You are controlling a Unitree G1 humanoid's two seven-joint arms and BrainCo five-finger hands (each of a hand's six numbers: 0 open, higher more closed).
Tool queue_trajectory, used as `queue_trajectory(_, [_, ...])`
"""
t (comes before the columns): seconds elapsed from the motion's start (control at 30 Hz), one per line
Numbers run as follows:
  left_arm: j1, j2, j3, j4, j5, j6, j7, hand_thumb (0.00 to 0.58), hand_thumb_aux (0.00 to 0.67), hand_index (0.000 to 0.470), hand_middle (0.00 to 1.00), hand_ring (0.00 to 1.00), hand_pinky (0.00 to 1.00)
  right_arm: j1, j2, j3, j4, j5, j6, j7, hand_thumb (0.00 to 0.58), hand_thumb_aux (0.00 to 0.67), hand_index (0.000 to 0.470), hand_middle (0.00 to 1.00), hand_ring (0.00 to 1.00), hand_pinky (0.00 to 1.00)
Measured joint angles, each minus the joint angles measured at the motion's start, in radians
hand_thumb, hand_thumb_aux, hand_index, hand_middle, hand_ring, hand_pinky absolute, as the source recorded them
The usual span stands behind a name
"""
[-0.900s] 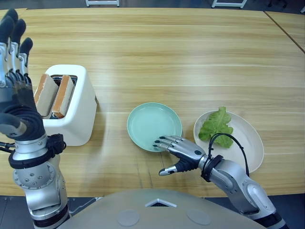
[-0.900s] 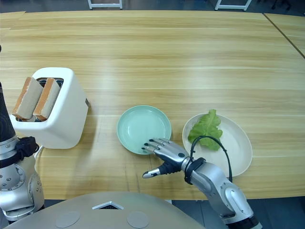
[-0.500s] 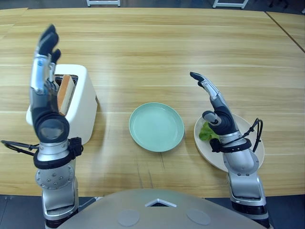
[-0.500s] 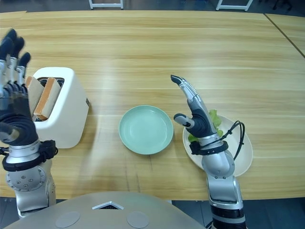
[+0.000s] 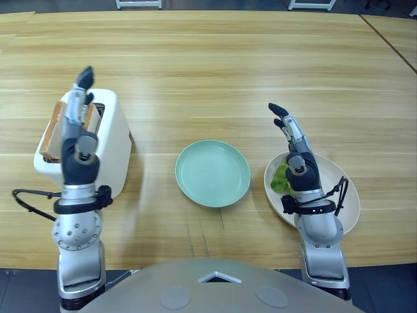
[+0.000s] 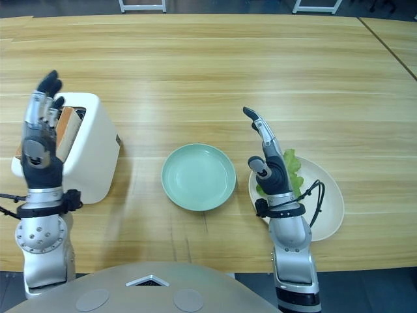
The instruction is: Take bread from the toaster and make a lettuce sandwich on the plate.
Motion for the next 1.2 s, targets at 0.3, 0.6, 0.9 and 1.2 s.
queue_trajectory(0.3, [-0.135, 0.478, 0.29, 0.186, 0.518, 0.258, -0.212, 0.0, 0.0, 0.0, 0.0, 0.0, 0.0, -0.002, -0.037, -0.087, -0.012, -0.075, -0.032, -0.014, 0.0, 0.0, 0.0, 0.0, 0.0, 0.0])
queue_trajectory(0.6, [-0.112, 0.578, 0.155, 0.422, 0.684, 0.319, -0.301, 0.049, 0.029, 0.02, 0.0, 0.0, 0.0, -0.012, -0.156, -0.235, -0.003, -0.104, -0.079, 0.003, 0.0, 0.0, 0.0, 0.0, 0.0, 0.0])
queue_trajectory(0.9, [-0.136, 0.566, 0.139, 0.277, 0.696, 0.335, -0.295, 0.58, 0.67, 0.47, 0.0, 0.0, 0.0, 0.024, -0.211, -0.293, 0.063, -0.141, -0.129, 0.017, 0.0, 0.0, 0.0, 0.0, 0.0, 0.0])
queue_trajectory(1.2, [-0.187, 0.561, 0.161, 0.172, 0.692, 0.336, -0.297, 0.58, 0.67, 0.47, 0.57, 0.57, 0.57, 0.088, -0.308, -0.305, 0.205, -0.303, -0.197, 0.017, 0.0, 0.0, 0.0, 0.0, 0.0, 0.0])
